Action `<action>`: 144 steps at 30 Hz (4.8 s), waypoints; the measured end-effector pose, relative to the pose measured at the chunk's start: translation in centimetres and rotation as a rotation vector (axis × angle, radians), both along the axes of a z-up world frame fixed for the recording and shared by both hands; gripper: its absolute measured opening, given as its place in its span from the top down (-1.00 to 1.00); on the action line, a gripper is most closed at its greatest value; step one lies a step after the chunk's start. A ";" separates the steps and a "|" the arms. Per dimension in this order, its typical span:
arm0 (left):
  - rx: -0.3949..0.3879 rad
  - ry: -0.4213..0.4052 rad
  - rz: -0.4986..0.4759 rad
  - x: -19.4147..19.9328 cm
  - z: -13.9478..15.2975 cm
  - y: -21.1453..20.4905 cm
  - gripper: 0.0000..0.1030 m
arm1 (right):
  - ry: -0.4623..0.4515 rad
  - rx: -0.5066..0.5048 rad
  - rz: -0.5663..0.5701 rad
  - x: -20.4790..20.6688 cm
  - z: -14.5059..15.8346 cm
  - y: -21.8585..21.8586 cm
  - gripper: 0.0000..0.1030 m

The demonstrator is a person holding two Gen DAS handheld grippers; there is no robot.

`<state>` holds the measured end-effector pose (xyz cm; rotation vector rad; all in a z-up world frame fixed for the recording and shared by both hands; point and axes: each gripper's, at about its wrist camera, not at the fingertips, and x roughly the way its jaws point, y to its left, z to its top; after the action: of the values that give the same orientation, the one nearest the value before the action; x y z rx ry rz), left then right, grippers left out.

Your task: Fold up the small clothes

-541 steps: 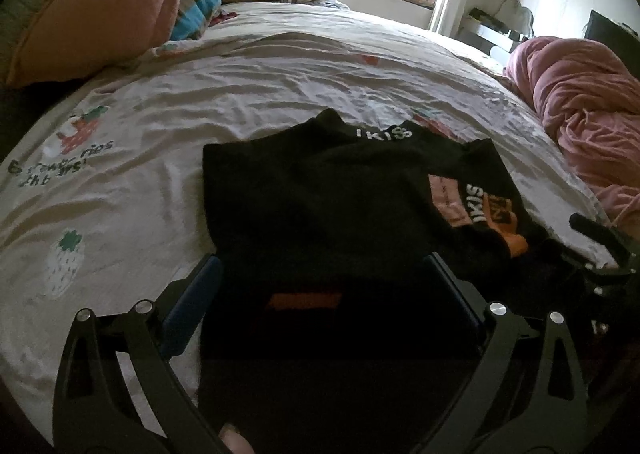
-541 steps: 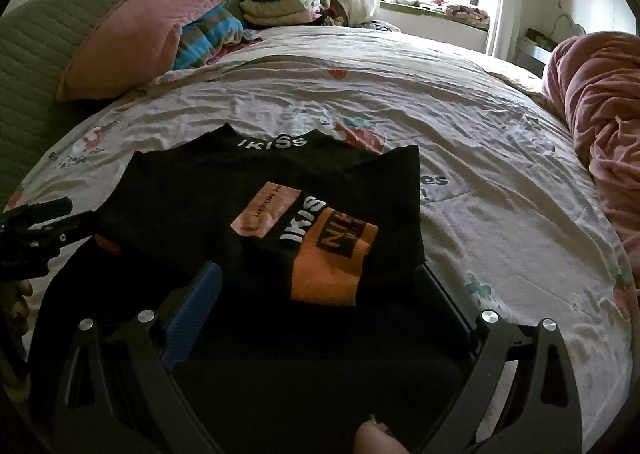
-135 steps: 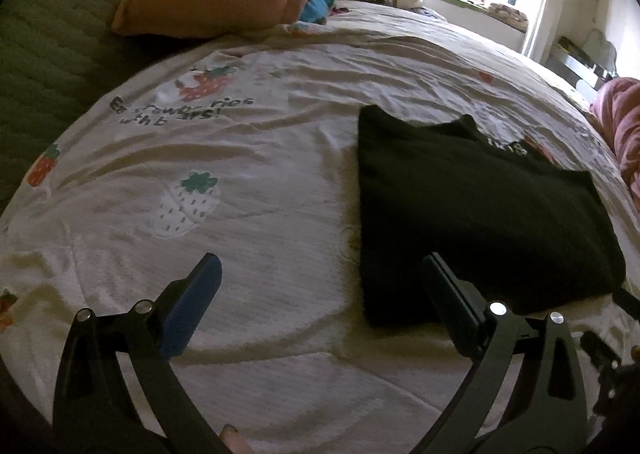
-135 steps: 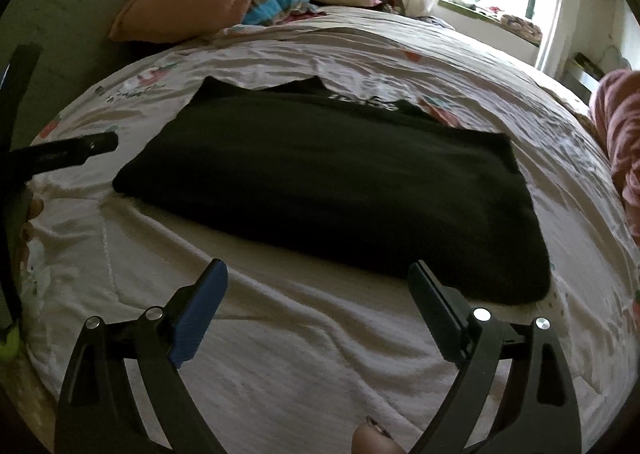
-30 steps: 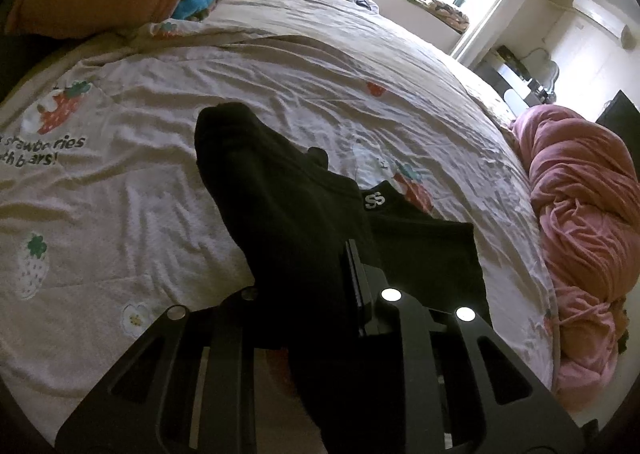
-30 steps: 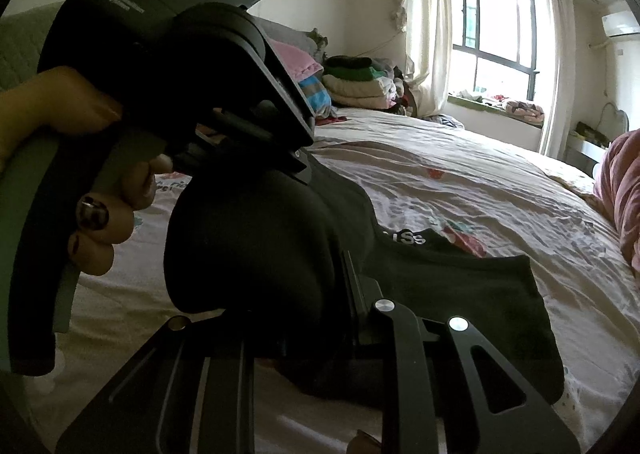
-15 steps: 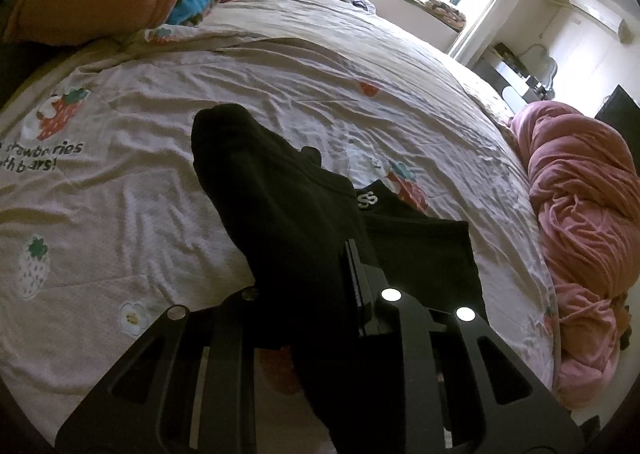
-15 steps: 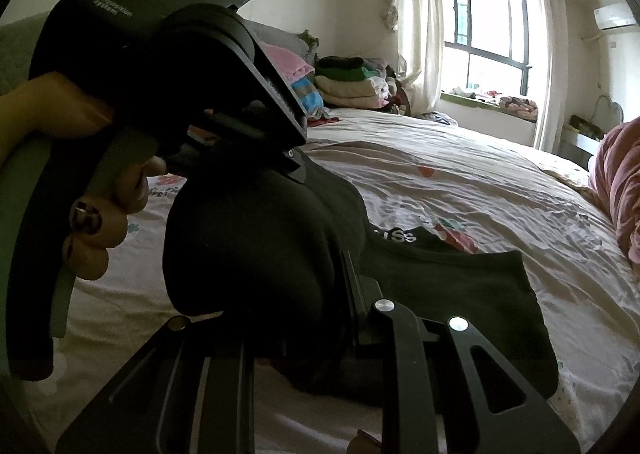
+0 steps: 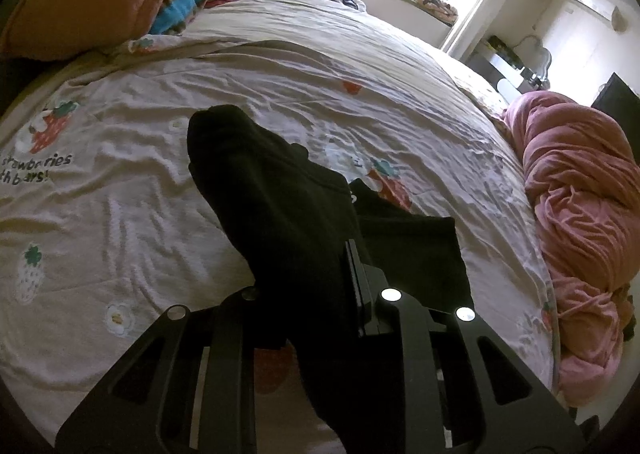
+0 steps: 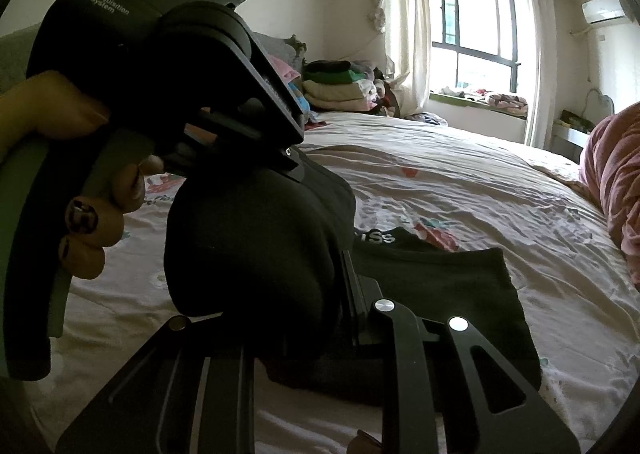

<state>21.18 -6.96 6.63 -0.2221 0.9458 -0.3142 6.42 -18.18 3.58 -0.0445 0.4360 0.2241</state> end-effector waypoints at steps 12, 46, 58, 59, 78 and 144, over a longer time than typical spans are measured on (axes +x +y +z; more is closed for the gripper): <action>0.026 0.004 -0.003 -0.3 -0.1 -2.2 0.71 | 0.013 0.036 -0.015 0.0 -0.1 -2.2 0.63; 0.104 0.045 -0.084 1.0 -2.5 -9.9 0.71 | 0.068 0.126 -0.086 0.9 -3.1 -8.1 0.65; 0.132 0.079 -0.104 2.1 -4.1 -12.1 0.67 | 0.116 0.198 -0.106 1.6 -4.4 -9.8 0.65; 0.136 0.080 -0.108 2.2 -4.2 -12.3 0.67 | 0.122 0.207 -0.109 1.7 -4.5 -9.9 0.65; 0.185 0.114 -0.154 3.8 -5.9 -16.1 0.42 | 0.220 0.349 -0.146 2.8 -6.4 -12.5 0.56; 0.108 0.052 -0.189 -3.0 -9.6 -9.2 -0.46 | 0.507 0.223 -0.132 14.6 -6.8 -20.5 0.86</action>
<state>18.21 -16.14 -2.95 -0.0420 1.0343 -0.4320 20.99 -38.68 -3.20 0.2645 0.9124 0.1511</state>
